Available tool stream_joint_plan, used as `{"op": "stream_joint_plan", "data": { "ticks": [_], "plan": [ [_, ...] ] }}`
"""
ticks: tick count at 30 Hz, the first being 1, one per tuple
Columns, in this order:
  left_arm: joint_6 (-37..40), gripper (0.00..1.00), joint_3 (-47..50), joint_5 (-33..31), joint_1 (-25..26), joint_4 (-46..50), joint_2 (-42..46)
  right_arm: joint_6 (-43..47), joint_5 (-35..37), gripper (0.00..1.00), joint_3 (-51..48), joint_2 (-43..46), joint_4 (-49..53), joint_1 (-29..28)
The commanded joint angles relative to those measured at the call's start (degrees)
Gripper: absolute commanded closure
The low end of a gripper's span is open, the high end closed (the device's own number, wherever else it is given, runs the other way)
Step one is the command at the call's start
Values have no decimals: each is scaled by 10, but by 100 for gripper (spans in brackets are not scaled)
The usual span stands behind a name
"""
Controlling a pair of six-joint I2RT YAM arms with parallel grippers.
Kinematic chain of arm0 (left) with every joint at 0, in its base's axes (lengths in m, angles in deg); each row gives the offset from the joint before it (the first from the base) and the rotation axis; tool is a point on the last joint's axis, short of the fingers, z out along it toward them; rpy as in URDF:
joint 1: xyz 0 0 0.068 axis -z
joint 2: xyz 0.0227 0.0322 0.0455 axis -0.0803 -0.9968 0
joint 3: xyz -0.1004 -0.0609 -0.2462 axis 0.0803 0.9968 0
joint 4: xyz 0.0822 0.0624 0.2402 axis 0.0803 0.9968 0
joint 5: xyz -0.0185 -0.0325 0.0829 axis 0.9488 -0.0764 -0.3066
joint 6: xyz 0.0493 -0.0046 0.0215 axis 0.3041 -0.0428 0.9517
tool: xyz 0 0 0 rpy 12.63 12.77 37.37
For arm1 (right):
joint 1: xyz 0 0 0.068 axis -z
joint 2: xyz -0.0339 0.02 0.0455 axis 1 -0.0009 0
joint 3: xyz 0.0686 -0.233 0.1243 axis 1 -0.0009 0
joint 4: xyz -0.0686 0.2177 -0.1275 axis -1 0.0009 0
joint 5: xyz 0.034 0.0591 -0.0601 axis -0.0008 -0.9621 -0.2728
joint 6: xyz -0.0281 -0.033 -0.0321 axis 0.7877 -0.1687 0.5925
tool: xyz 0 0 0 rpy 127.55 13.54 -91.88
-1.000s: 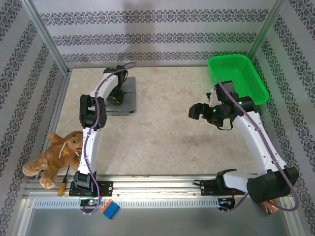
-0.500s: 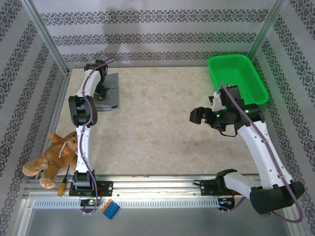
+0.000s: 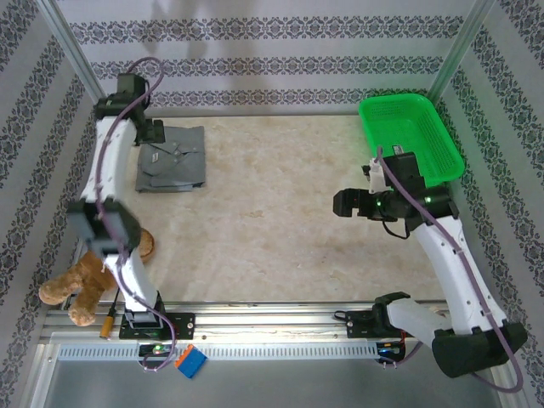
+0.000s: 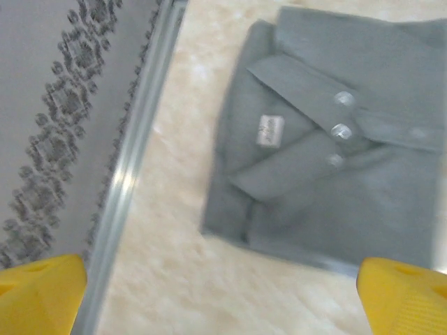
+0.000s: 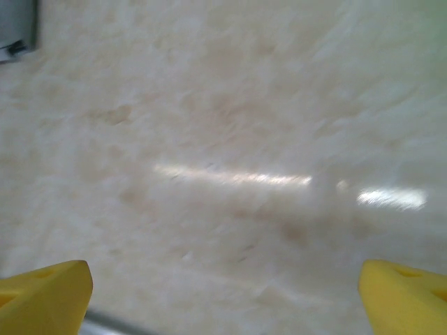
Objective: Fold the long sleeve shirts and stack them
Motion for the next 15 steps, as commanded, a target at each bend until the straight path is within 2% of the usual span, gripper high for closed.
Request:
{"op": "stream_joint_plan", "data": {
  "ticks": [1,3,5,7,8,10,11,15],
  "plan": [
    [-99,0,294,107,20,-268,204,96,116,2,-104,88,-142,23],
    [-123,0,504,81,21,-431,331,116,157,2,-227,165,-292,25],
    [-109,0,649,73,22,-544,417,136,212,2,-342,215,-456,33],
    [-99,0,748,54,22,-615,471,160,234,2,-442,222,-624,58],
    [-88,0,785,47,22,-640,484,156,224,2,-459,200,-679,81],
    [-74,0,829,33,22,-679,483,129,187,2,-434,128,-677,127],
    [-72,0,846,28,22,-705,474,107,196,2,-421,84,-681,142],
    [-48,0,908,31,23,-908,390,69,180,2,-445,-30,-850,160]
  ]
}}
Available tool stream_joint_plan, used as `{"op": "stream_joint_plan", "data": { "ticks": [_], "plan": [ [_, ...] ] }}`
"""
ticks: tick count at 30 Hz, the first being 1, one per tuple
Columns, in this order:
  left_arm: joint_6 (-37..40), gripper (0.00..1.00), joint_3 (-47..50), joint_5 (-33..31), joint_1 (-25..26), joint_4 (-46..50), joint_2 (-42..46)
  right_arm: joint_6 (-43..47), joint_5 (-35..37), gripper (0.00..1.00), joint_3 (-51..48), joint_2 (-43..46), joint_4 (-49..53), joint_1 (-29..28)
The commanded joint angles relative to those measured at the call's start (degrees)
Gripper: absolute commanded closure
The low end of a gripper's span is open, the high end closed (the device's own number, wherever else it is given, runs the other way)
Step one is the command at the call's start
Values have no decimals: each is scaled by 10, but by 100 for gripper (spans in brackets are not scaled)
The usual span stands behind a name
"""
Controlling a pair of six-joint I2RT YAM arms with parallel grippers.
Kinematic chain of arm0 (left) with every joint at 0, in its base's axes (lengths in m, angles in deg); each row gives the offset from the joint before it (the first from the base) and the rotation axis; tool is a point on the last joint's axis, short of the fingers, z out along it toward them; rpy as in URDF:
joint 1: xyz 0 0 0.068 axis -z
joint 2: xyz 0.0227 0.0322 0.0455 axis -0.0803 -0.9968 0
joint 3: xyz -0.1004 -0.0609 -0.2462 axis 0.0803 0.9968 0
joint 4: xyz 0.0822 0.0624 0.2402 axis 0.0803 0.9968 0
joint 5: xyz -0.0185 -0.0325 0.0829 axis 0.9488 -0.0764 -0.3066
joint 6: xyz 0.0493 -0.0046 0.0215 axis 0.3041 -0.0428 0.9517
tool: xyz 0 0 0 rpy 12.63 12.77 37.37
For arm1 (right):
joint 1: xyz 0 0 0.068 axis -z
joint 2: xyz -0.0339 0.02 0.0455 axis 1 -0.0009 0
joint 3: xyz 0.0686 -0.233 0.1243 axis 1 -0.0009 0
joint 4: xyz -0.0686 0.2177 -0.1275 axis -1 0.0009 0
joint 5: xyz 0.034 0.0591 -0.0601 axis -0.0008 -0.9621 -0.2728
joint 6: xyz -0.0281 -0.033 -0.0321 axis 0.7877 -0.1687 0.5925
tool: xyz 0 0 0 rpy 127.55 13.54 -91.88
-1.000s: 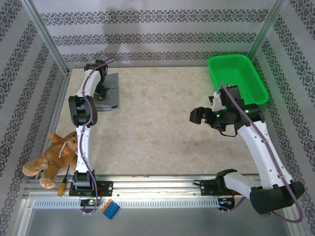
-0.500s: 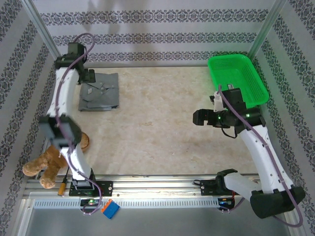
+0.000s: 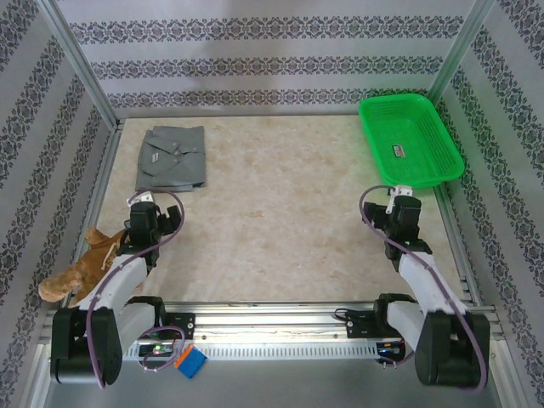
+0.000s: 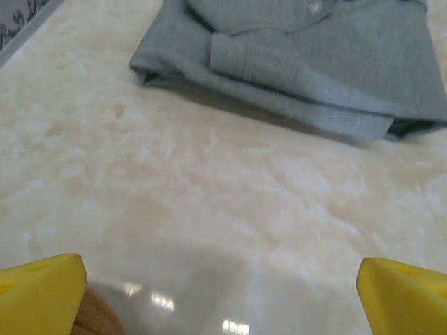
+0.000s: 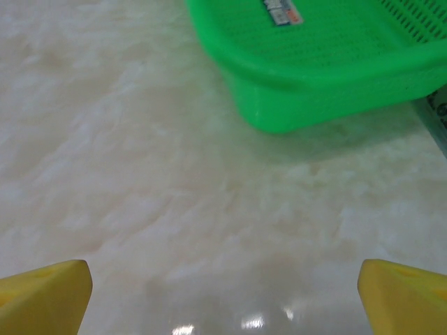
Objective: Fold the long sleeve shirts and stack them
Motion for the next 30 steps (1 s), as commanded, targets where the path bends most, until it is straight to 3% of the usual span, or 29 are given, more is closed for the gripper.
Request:
{"op": "stream_joint_plan", "data": {
  "ticks": [1,6,9,10,12,14,15,17,30],
  "plan": [
    [33,0,21,-10,0,-276,-73,-27,-11,2,-6,-63,-227,6],
    [107,0,17,48,5,-436,-219,-40,-104,2,-3,-192,-358,14],
    [124,1,33,83,7,-570,-321,9,-142,2,18,-259,-383,-13],
    [133,1,26,94,9,-603,-350,29,-102,2,31,-275,-370,-40],
    [129,1,-18,97,8,-437,-307,20,-41,2,15,-283,-401,-50],
    [133,1,-15,101,8,-486,-330,26,-42,2,11,-284,-411,-53],
    [125,1,-23,86,8,-446,-317,26,-40,2,10,-284,-412,-54],
    [128,1,-17,85,9,-485,-329,28,-35,2,10,-281,-410,-56],
    [129,1,-18,94,9,-474,-326,21,-65,2,10,-284,-414,-43]
  ]
}}
